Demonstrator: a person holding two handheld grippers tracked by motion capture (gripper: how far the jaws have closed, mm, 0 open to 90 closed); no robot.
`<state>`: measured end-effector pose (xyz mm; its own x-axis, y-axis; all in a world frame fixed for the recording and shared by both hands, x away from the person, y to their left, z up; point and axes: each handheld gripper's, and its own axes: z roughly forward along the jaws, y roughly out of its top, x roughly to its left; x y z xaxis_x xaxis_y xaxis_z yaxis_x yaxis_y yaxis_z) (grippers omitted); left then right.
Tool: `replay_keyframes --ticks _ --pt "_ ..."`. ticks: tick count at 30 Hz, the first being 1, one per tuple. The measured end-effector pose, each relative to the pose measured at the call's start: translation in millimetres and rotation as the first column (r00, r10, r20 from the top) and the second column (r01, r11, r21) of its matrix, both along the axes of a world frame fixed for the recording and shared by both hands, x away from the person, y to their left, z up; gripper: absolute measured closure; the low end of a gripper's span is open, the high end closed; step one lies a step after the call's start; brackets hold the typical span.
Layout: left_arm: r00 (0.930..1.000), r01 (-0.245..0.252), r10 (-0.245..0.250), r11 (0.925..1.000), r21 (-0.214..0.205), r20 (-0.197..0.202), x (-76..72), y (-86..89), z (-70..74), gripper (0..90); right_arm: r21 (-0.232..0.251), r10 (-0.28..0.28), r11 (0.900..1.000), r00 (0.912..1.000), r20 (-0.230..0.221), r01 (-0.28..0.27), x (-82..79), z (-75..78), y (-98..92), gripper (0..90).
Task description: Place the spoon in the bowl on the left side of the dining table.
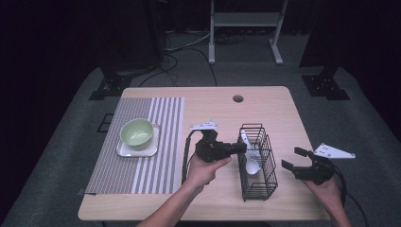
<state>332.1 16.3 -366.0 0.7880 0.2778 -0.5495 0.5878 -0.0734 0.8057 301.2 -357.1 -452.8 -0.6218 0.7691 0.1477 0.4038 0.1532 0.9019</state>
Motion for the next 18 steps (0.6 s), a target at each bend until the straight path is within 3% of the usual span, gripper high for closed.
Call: replay_keyframes --ticks 7,9,18 --pt "0.9993 -0.008 0.006 0.9987 -0.051 -0.037 3.2 8.9 5.4 85.8 -0.001 -0.003 1.0 1.0 -0.001 0.003 0.0 -0.4 -0.4 13.3" --pt "0.9987 -0.013 0.009 0.9966 -0.082 -0.051 3.6 12.7 10.8 85.8 -0.003 -0.004 1.0 1.0 -0.001 0.004 -0.3 -0.6 -0.3 13.3" --pt "0.9977 -0.027 0.018 0.9885 -0.149 -0.066 3.7 25.0 26.7 85.8 -0.014 -0.006 0.9999 1.0 -0.001 0.006 0.1 -2.0 0.8 13.4"
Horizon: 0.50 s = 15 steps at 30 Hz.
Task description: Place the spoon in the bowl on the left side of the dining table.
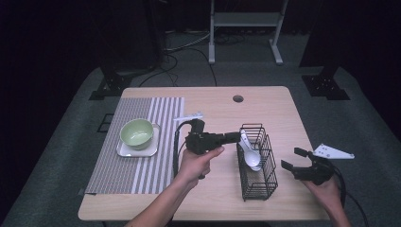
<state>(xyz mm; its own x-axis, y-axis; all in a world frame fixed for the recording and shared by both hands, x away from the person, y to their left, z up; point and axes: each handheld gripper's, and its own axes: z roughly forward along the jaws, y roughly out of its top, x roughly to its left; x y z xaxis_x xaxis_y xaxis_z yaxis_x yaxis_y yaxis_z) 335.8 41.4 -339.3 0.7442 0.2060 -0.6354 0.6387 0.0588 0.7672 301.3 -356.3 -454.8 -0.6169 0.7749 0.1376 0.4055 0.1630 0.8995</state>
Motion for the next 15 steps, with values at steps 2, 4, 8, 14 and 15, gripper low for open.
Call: replay_keyframes --ticks 2,4,8,14,15 --pt "1.0 -0.003 0.002 0.9997 -0.023 -0.01 0.4 4.0 1.8 85.8 -0.003 -0.001 1.0 1.0 -0.005 0.001 0.2 -0.8 0.0 13.4" --pt "0.9999 -0.01 0.01 0.9997 -0.022 -0.008 0.0 7.2 4.3 85.8 -0.002 -0.002 1.0 1.0 -0.004 0.002 0.1 -1.0 -0.1 13.3" --pt "0.9996 -0.027 0.026 0.9991 -0.032 -0.007 0.5 18.7 9.8 85.8 -0.003 -0.004 1.0 1.0 -0.004 0.004 -0.2 -1.1 0.1 13.3" --pt "0.9977 -0.067 0.068 0.9968 -0.042 0.006 0.9 39.5 19.5 85.8 -0.008 -0.004 1.0 0.9999 -0.011 0.004 0.1 -2.1 0.9 13.3" --pt "0.9977 -0.067 0.068 0.9968 -0.042 0.006 0.9 39.5 19.5 85.8 -0.008 -0.004 1.0 0.9999 -0.011 0.004 0.1 -2.1 0.9 13.3"
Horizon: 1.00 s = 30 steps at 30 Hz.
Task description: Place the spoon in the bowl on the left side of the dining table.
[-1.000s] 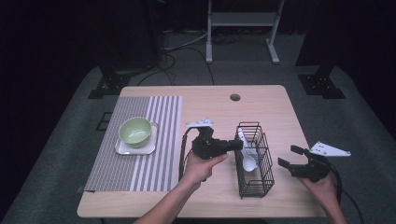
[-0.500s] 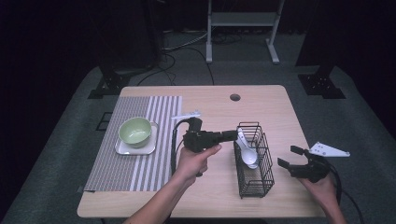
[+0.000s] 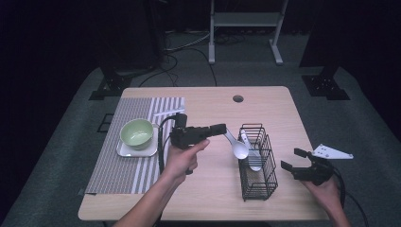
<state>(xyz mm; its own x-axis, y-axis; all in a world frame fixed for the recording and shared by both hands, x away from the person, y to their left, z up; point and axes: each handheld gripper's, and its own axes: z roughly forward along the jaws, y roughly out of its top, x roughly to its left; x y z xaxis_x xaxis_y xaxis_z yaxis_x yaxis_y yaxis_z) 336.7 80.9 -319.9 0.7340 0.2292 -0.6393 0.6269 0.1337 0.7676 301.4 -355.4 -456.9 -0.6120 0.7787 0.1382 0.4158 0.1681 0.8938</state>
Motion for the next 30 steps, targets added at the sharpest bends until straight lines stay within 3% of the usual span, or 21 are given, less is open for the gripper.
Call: replay_keyframes --ticks 4,15,20,30 --pt "0.9996 -0.025 0.025 0.9996 0.011 0.012 0.9 14.4 3.2 85.8 -0.001 -0.003 1.0 1.0 -0.002 0.003 1.0 -0.8 -0.2 13.3" --pt "0.9958 -0.091 0.091 0.9951 0.04 -0.007 5.9 45.6 -2.1 85.8 -0.006 -0.008 1.0 0.9999 -0.007 0.008 2.1 -1.5 -0.5 13.3" --pt "0.9887 -0.15 0.15 0.9873 0.054 -0.005 10.2 70.2 -6.1 85.8 -0.01 -0.01 0.9999 0.9999 -0.003 0.01 1.5 -1.1 -1.1 13.3" --pt "0.9765 -0.214 0.215 0.9739 0.076 -0.007 14.4 99.1 -9.7 85.8 -0.019 -0.012 0.9998 0.9999 -0.007 0.012 2.2 -1.6 1.5 13.3"
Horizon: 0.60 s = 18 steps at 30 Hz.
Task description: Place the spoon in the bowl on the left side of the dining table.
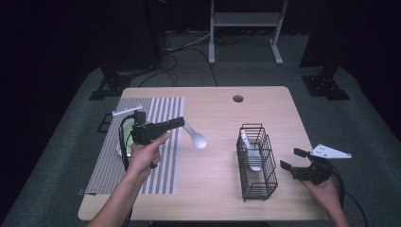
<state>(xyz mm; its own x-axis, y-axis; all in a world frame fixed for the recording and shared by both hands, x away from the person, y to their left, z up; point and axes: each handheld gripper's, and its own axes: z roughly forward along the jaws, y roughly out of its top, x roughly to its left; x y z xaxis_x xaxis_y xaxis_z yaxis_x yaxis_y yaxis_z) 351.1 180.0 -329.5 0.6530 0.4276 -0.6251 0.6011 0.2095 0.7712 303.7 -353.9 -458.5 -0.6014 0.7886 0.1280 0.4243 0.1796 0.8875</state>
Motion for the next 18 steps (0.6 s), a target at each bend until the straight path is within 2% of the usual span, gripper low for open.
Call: replay_keyframes --ticks 2,12,18 --pt "0.9998 -0.019 0.019 0.9998 0.0 0.0 0.4 8.8 -1.6 85.9 -0.001 -0.003 1.0 1.0 -0.003 0.003 0.2 -0.6 0.7 13.3" --pt "0.9979 -0.063 0.063 0.998 -0.007 -0.014 1.8 30.5 -9.1 86.0 -0.017 0.004 0.9998 0.9999 -0.01 -0.004 3.9 -2.7 4.8 13.3" --pt "0.9968 -0.079 0.079 0.9968 -0.009 -0.014 3.1 37.7 -11.1 86.0 -0.022 0.001 0.9998 0.9999 -0.012 -0.001 4.2 -3.7 4.5 13.3"
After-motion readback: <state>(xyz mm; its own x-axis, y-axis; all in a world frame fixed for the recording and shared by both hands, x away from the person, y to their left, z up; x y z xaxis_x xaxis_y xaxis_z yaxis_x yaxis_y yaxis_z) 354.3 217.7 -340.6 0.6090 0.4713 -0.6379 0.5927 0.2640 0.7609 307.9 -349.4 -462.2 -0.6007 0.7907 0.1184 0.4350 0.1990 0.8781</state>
